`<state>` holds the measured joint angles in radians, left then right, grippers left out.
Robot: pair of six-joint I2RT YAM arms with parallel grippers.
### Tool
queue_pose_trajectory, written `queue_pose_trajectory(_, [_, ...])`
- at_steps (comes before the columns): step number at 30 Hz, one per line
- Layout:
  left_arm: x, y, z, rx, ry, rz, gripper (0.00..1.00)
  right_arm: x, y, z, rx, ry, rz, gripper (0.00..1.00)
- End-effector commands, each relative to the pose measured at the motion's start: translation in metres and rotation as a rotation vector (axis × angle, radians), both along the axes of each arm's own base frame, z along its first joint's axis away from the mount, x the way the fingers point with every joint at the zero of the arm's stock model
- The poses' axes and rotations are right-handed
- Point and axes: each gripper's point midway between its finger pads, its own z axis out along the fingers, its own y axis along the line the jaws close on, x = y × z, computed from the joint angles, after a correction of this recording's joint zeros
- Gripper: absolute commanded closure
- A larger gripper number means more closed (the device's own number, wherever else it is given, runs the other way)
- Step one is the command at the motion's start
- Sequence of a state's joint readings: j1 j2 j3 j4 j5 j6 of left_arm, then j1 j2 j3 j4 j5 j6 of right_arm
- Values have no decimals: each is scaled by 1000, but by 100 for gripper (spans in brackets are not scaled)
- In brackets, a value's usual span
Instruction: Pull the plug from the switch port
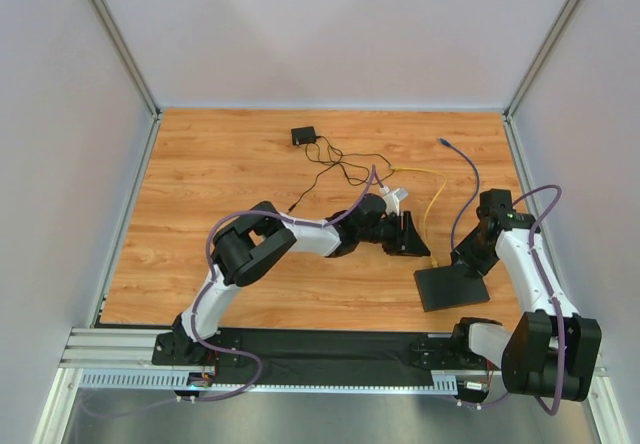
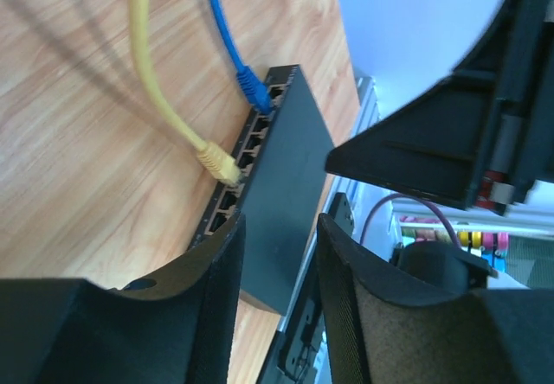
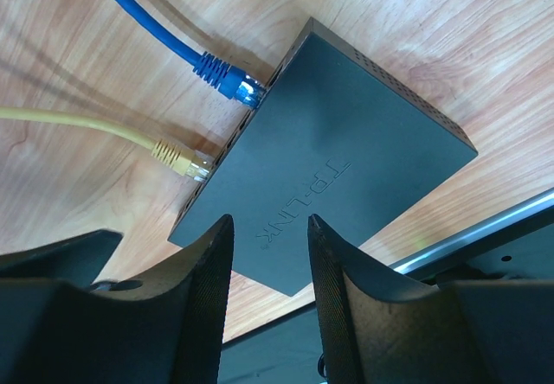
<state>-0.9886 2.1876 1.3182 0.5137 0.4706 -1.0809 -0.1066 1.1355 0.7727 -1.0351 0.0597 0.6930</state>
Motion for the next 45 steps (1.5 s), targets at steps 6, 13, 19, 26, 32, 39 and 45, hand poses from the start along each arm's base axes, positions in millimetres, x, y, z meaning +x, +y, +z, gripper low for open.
queue_pose_trajectory(6, [4, -17, -18, -31, 47, 69, 54, 12, -7, 6, -21, -29, 12, 59])
queue_pose_trajectory(13, [2, -24, -26, -8, 56, 79, 57, 14, -7, 0, -18, -20, 3, 59])
queue_pose_trajectory(19, [-1, -29, -31, 6, 85, 85, 59, 15, -11, -6, -35, -5, 2, 59])
queue_pose_trajectory(26, [-5, -24, -46, 73, 131, 105, 59, 18, -13, -11, -42, 14, -6, 59])
queue_pose_trajectory(32, [-7, -29, -48, 61, 149, 95, 60, 20, -13, -14, -40, 21, -10, 60])
queue_pose_trajectory(39, [-10, -34, -52, 58, 172, 80, 61, 22, -13, -17, -37, 29, -3, 60])
queue_pose_trajectory(45, [-11, -38, -53, 52, 177, 83, 62, 21, -13, -19, -36, 33, 0, 60])
